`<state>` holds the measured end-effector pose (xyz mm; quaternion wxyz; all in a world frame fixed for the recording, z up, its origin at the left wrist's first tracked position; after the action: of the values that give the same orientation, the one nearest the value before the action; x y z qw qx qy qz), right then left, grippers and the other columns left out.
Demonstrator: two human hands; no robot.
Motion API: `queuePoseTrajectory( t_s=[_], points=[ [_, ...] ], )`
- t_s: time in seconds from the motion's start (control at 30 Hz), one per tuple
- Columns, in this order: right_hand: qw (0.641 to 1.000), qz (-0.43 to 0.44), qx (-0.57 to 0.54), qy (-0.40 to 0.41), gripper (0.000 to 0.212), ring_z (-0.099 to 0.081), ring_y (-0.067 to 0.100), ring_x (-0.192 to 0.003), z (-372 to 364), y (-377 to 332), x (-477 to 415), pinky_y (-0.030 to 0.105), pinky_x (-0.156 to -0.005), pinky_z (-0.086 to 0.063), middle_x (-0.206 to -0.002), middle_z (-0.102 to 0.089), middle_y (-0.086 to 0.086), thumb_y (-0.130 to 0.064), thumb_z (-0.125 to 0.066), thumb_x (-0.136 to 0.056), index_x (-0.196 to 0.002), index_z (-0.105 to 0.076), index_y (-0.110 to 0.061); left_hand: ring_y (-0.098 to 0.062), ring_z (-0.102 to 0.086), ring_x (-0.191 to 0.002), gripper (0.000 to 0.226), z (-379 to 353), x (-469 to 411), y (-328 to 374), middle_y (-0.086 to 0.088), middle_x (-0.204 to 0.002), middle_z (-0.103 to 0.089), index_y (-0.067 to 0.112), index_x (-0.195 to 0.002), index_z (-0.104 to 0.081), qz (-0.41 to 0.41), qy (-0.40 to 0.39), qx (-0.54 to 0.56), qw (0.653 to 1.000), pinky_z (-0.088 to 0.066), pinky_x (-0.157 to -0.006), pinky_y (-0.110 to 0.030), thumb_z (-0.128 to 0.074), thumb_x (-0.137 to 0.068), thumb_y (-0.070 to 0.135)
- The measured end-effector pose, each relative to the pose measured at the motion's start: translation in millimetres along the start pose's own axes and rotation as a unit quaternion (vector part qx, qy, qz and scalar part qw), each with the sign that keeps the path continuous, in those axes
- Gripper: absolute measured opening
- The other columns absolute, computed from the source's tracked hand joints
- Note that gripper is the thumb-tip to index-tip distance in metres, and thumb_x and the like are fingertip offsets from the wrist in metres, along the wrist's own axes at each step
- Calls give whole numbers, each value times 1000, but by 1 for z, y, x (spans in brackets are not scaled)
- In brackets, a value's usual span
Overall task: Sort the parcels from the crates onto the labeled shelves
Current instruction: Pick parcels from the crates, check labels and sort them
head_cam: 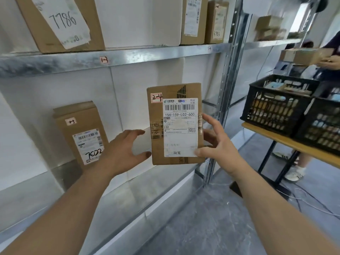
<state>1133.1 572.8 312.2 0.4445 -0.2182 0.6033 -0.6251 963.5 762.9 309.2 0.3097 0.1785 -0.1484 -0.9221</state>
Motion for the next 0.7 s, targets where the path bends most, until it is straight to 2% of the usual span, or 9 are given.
queuePoseTrajectory(
  t_s=[0.07,0.2,0.4,0.53,0.63,0.7],
  points=[
    [1000,-4,-1,8,89,-59,5,-114,16,7,-4,24,-82,-55,-122,-62,-5,-11,-74,-64,-132,-35,-52,-16,-44,-125,74,-12,-16,12,7,-143,-41,34,-141,-36,-14,-7,1,1000,-41,-90,-32,-68,-77,55],
    [1000,-11,-1,24,86,-59,-2,-109,51,20,-14,15,-77,-51,-119,-61,-8,-11,-72,-63,-125,-35,-56,-14,-42,-126,72,-35,-42,37,8,-143,-40,35,-141,-34,-34,-31,-20,999,-40,-88,-30,-67,-79,54],
    [1000,-6,1,26,85,-59,7,-114,110,42,-47,26,-85,-53,-117,-63,-8,-12,-73,-64,-123,-36,-61,-16,-45,-119,70,-62,-85,76,5,-139,-44,31,-139,-37,-40,-28,-17,999,-40,-85,-28,-69,-80,48],
    [1000,-4,-9,5,85,-59,5,-113,156,57,-77,19,-76,-54,-121,-61,-5,-12,-74,-64,-124,-37,-59,-14,-47,-118,68,-85,-118,102,6,-138,-46,34,-137,-39,-26,-26,-24,999,-40,-81,-27,-67,-78,54],
    [1000,6,-13,-10,88,-57,0,-111,194,65,-105,13,-73,-51,-122,-59,-8,-5,-79,-69,-126,-35,-54,-14,-44,-123,68,-99,-142,129,7,-140,-44,34,-139,-37,-7,-18,-29,999,-41,-89,-28,-66,-80,51],
    [1000,7,-17,-17,88,-57,-4,-109,221,72,-122,11,-72,-51,-123,-57,-10,5,-75,-75,-129,-33,-52,-14,-43,-125,70,-110,-159,148,7,-142,-42,35,-141,-35,2,-22,-33,999,-42,-94,-31,-66,-81,52]
  ],
)
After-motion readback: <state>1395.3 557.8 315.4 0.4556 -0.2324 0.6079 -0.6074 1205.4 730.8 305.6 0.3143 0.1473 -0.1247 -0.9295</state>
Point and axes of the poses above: each hand's wrist, its own x-axis away from the middle knuckle, its own z-axis out of the back of the hand, y = z × x, the point moved 7 cm from there along -x, towards the middle knuckle
